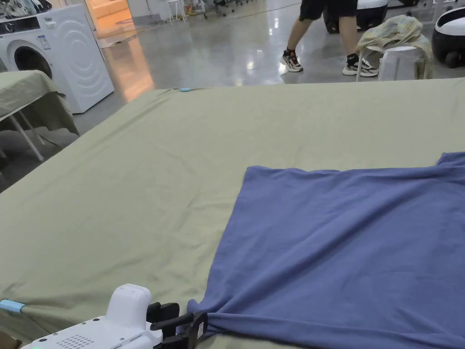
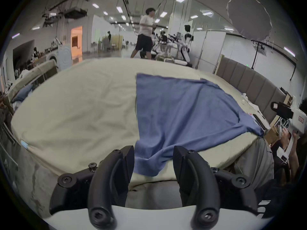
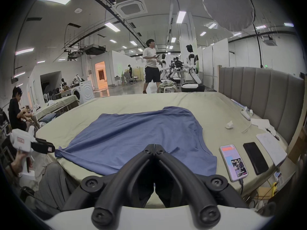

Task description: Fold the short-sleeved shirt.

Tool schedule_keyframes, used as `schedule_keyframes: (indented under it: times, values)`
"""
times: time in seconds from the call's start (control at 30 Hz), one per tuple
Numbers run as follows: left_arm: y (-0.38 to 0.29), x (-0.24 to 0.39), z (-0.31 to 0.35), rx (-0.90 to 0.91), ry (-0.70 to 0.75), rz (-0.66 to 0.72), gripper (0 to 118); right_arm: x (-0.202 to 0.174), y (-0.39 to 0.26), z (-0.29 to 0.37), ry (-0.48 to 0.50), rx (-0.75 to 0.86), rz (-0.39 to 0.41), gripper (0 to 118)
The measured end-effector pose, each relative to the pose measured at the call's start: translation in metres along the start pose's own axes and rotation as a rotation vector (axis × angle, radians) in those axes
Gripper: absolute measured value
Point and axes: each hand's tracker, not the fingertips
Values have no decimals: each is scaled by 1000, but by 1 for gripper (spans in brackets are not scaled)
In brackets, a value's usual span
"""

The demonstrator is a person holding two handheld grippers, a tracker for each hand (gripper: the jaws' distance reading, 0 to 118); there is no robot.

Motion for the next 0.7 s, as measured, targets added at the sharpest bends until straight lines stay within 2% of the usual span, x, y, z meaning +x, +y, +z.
schedule_keyframes:
  times: [0.17, 0.23, 0.3, 0.4, 0.43, 0.47, 0.5, 0.53, 0.57, 0.7]
  values:
    - [1, -9, -31, -93, 5, 67, 45, 16, -6, 5, -51, -28, -27, 0]
    - [1, -5, -34, -101, 13, 38, 35, 24, -10, 8, -84, -47, -26, 0]
    - [2, 1, -41, -119, 25, 7, 16, 33, -16, 13, -117, -61, -32, 0]
    - [0, 9, -50, -148, 43, -8, 11, 47, -21, 18, -169, -98, -42, 1]
    - [1, 11, -52, -153, 46, -15, 11, 51, -23, 20, -185, -113, -39, 6]
    - [0, 16, -51, -159, 63, -23, 11, 55, -26, 21, -194, -117, -34, 19]
    - [-1, 19, -50, -157, 67, -32, 11, 60, -28, 22, -208, -137, -41, 45]
    - [-1, 21, -50, -160, 72, -40, 11, 66, -30, 21, -212, -184, -61, 60]
    - [-1, 22, -50, -162, 73, -40, 11, 70, -30, 17, -209, -228, -91, 64]
    - [1, 27, -48, -165, 71, -23, 11, 87, -36, -9, -187, -321, -211, 64]
